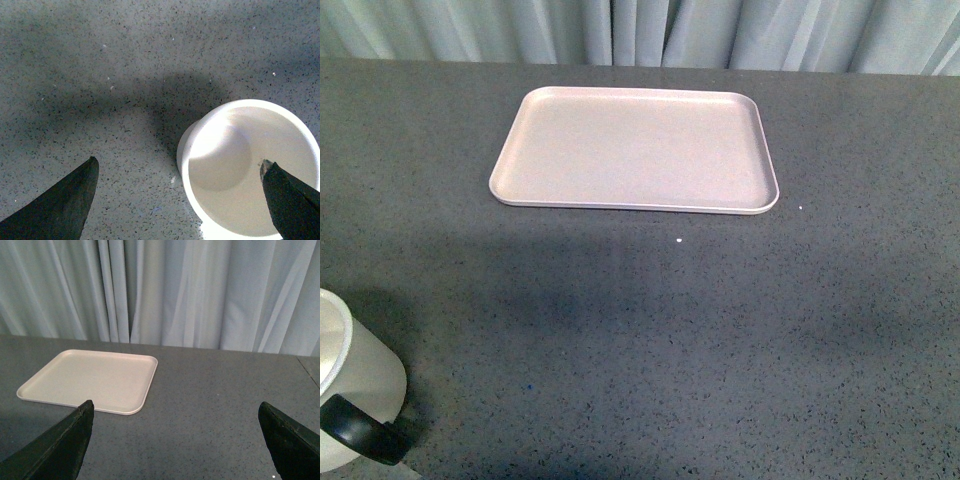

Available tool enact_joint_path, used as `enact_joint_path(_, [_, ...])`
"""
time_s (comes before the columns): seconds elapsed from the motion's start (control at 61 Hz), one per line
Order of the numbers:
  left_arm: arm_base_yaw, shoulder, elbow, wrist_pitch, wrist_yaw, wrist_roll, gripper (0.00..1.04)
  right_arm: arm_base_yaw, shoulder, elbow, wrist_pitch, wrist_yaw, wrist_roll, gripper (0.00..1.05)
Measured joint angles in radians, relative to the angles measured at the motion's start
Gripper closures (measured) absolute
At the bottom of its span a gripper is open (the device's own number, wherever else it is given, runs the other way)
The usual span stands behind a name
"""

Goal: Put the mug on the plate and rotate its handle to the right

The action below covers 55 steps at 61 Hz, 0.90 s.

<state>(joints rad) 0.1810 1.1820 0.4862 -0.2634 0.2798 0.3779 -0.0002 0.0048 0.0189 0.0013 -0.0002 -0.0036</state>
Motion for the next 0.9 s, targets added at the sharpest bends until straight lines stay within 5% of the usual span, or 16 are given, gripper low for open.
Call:
enact_joint_path(0.672, [-0.017, 0.28, 0.024, 0.141, -0.02, 0.034, 0.09, 0.0, 0.0, 0.0, 0.0, 0.0, 0.0, 0.09])
enact_joint_path(0.77, [-0.024, 0.302, 0.024, 0.152, -0.026, 0.035, 0.22, 0.0, 0.0, 0.0, 0.0, 0.0, 0.0, 0.09])
enact_joint_path(0.902, [-0.04, 0.305, 0.024, 0.159, -0.029, 0.026, 0.53, 0.0, 0.0, 0.0, 0.0, 0.0, 0.0, 0.09])
